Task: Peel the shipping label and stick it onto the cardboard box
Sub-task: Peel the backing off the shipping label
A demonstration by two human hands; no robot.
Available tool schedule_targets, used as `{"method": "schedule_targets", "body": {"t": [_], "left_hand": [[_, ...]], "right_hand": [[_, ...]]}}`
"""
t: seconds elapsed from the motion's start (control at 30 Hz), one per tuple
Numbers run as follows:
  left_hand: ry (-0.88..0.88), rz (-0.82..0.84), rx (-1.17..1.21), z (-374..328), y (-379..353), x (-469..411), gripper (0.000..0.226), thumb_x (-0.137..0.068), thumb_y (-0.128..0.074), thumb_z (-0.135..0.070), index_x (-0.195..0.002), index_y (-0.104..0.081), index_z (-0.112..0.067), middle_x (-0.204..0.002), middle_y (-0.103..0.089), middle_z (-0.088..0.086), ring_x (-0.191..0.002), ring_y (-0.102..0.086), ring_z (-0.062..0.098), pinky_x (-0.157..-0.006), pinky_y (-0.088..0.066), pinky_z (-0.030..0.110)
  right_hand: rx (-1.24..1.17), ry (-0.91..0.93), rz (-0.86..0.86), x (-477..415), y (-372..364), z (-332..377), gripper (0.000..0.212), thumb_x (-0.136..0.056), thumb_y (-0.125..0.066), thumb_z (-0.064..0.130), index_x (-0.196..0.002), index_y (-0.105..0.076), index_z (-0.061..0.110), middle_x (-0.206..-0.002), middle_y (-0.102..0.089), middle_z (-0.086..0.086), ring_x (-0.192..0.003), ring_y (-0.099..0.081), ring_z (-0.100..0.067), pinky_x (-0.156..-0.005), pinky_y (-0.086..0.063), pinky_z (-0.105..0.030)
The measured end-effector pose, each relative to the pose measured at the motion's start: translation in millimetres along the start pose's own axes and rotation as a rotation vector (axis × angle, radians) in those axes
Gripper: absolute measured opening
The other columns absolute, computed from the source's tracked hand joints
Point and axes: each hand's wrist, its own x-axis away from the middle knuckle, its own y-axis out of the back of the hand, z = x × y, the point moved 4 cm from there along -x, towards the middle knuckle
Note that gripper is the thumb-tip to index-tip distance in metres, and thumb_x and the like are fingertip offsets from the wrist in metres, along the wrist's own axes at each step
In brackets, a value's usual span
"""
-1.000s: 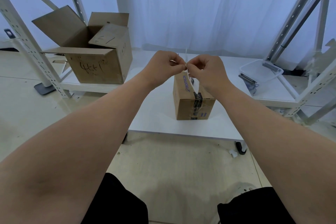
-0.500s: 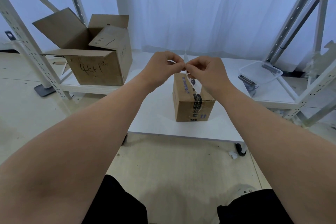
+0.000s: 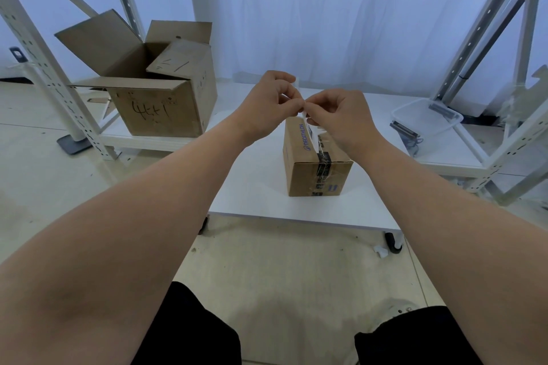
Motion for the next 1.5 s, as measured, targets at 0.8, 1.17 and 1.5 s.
{"method": "schedule_targets", "body": {"t": [0.8, 1.17, 1.5], "left_hand": [[0.197, 0.03, 0.428, 15, -4, 0, 0.011, -0.085, -0.069, -0.013, -0.084, -0.064, -0.003, -0.088, -0.07, 0.009, -0.077, -0.07, 0.007, -0.076, -0.054, 0.015], [0.195, -0.011, 0.385, 14, -1, 2, 0.009, -0.082, -0.069, -0.01, -0.08, -0.062, -0.006, -0.092, -0.068, 0.008, -0.089, -0.069, 0.02, -0.084, -0.057, 0.025], [0.114, -0.029, 0.168, 14, 2, 2, 0.007, -0.085, -0.065, -0.013, -0.079, -0.062, -0.01, -0.082, -0.064, 0.002, -0.076, -0.06, 0.013, -0.08, -0.055, 0.027]], "right_hand": [[0.112, 0.063, -0.034, 0, -4, 4, 0.013, -0.088, -0.062, 0.017, -0.086, -0.07, 0.008, -0.082, -0.07, -0.004, -0.083, -0.067, -0.02, -0.084, -0.054, -0.034], [-0.001, -0.039, -0.062, 0, -3, 1, 0.015, -0.081, -0.068, 0.02, -0.08, -0.068, 0.005, -0.073, -0.067, -0.003, -0.076, -0.066, -0.028, -0.077, -0.056, -0.041], [-0.191, -0.186, 0.007, 1, -7, -5, 0.006, -0.087, -0.063, 0.014, -0.09, -0.067, 0.012, -0.099, -0.069, -0.019, -0.081, -0.069, -0.022, -0.083, -0.059, -0.036]]}}
